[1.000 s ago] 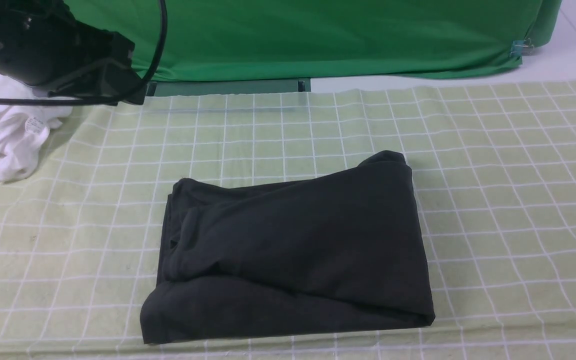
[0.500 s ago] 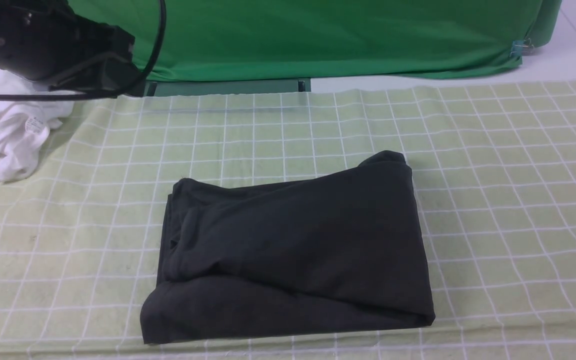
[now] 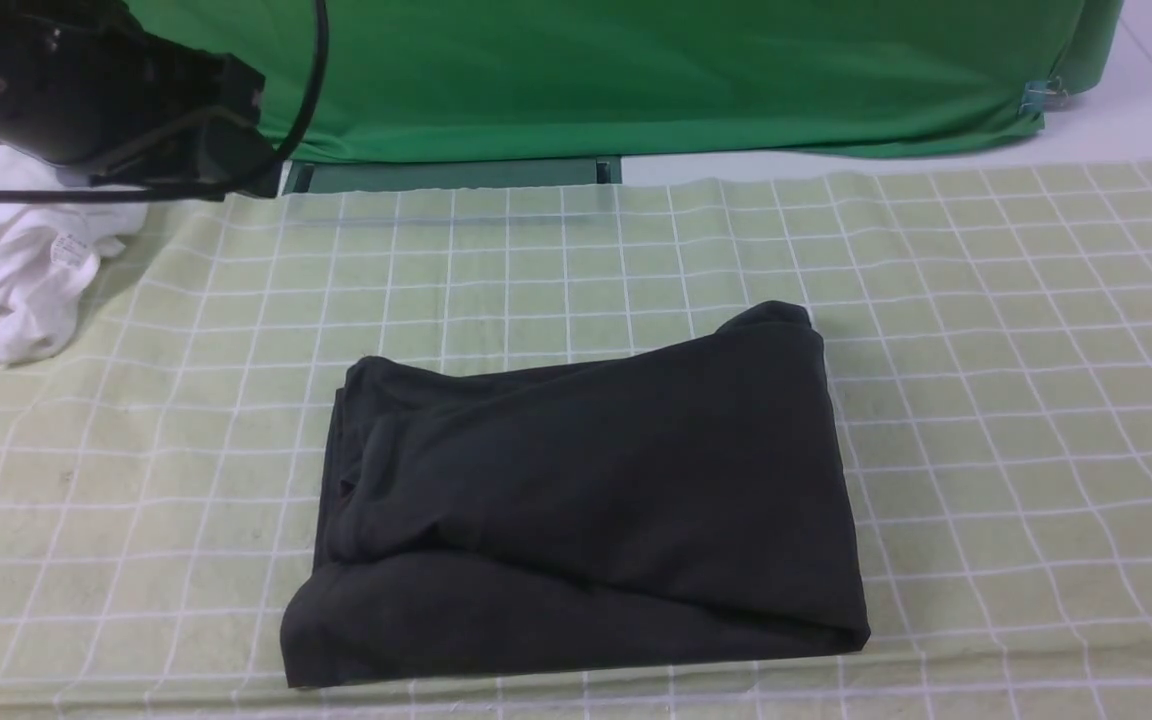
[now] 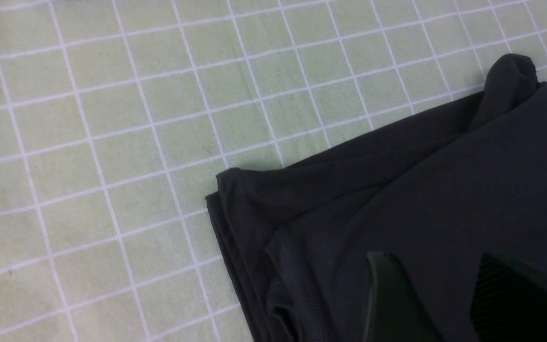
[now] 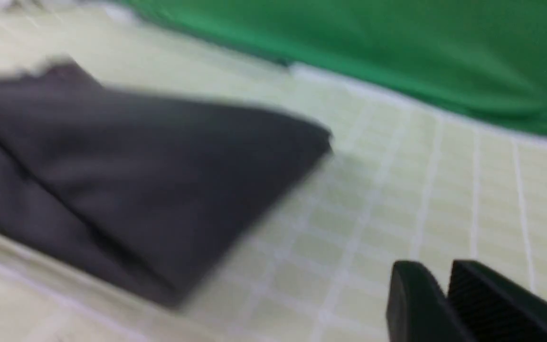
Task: Fold a long-sleeved shirt over a green coffee tablecloth.
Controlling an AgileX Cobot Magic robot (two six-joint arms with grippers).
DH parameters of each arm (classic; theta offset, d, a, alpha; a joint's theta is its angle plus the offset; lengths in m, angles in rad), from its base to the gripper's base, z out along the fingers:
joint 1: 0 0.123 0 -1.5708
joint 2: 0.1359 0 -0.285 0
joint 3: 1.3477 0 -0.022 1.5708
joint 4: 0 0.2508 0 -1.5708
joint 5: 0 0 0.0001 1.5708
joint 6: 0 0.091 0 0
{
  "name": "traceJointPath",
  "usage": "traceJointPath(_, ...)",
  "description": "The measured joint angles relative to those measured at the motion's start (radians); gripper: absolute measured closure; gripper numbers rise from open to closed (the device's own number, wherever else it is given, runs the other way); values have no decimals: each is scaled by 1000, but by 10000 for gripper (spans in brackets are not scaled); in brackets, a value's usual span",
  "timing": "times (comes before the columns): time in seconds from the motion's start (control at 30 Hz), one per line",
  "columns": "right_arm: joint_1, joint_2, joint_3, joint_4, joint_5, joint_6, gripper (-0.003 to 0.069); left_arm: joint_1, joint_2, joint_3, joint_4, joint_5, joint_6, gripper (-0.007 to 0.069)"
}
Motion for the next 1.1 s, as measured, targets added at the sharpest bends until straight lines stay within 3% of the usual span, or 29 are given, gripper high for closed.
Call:
traceJointPath(0.6,-347,-192,25,-1,105,1,491,0,0,0,17,69,-2,363)
traceJointPath(0.93,-391,-195,25,0,106,1,479,0,0,0,36,126,-10,376)
traceJointPath(1.1,-392,-195,25,0,106,1,466,0,-45,0,72,152,-11,480)
